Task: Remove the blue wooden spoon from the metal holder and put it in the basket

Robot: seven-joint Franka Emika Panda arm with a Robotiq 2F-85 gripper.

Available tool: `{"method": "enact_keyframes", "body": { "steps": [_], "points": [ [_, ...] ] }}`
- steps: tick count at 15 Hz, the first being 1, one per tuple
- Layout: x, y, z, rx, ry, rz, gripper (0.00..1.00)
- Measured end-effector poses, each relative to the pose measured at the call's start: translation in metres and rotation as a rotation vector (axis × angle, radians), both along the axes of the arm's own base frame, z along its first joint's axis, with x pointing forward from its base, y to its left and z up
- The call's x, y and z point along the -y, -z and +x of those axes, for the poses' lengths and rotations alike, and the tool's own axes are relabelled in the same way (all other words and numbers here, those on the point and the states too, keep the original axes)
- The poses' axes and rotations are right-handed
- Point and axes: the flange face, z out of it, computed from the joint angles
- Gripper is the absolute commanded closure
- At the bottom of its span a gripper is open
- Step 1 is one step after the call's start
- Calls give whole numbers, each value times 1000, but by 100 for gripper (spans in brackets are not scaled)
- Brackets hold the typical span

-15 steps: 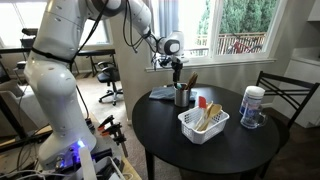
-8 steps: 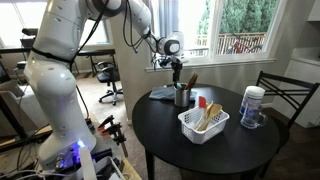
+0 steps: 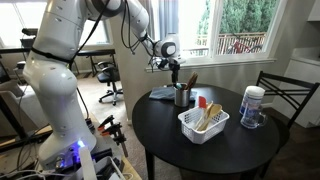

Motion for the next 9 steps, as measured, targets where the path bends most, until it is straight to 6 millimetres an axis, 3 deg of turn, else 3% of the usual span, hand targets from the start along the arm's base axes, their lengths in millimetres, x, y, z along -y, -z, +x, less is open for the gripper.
{"method": "enact_keyframes", "body": {
  "steps": [9],
  "points": [
    [-27,23,-22,221,-47,-105,0]
  ]
}}
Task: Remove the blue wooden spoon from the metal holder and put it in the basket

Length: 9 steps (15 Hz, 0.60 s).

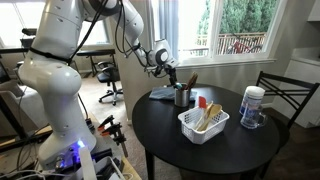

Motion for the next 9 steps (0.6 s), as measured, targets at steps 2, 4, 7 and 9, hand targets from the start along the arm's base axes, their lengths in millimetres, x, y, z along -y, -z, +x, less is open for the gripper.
{"method": "enact_keyframes", "body": {
  "steps": [2,4,7,9],
  "points": [
    [0,4,-5,22,7,-17,0],
    [0,5,-9,53,16,-44,0],
    [-2,7,-14,101,25,-86,0],
    [-5,11,-19,117,28,-110,0]
  ]
}}
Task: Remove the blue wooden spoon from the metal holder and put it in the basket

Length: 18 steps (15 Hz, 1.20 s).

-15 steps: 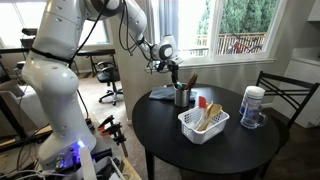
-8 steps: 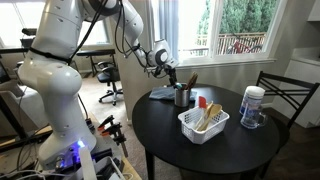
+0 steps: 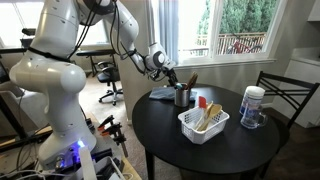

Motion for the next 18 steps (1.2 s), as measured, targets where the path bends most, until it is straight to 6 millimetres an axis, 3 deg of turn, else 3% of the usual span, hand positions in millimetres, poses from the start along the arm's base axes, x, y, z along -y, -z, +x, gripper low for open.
{"method": "enact_keyframes", "body": {
  "steps": [7,8,9,18],
  "points": [
    [-9,13,-8,57,-9,-83,0],
    [-10,14,-9,71,-8,-89,9],
    [-11,14,-9,85,-6,-93,27],
    [-24,29,-20,168,30,-137,87]
  ]
}}
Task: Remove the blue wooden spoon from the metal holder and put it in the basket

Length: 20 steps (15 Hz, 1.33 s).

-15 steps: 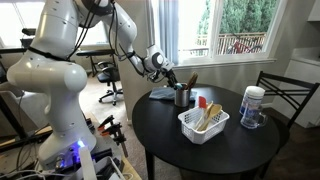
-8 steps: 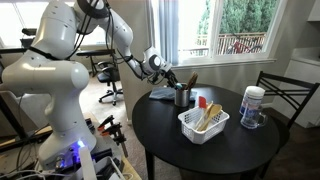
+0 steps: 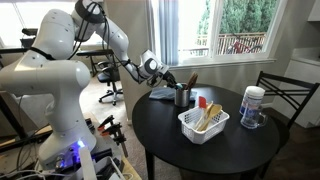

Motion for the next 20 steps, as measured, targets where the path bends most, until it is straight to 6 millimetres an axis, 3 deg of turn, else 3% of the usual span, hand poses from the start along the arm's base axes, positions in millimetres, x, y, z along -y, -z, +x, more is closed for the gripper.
{"method": "enact_keyframes", "body": {
  "steps": [2,6,7,9,18,20],
  "points": [
    [-4,0,-1,16,1,-27,94],
    [-17,-2,-3,46,-21,-98,95],
    [-20,-1,-4,51,-27,-114,70],
    [-26,1,-6,58,-37,-139,66],
    [-21,13,-8,58,-37,-196,9],
    [-17,12,-7,60,-37,-213,1]
  ]
}}
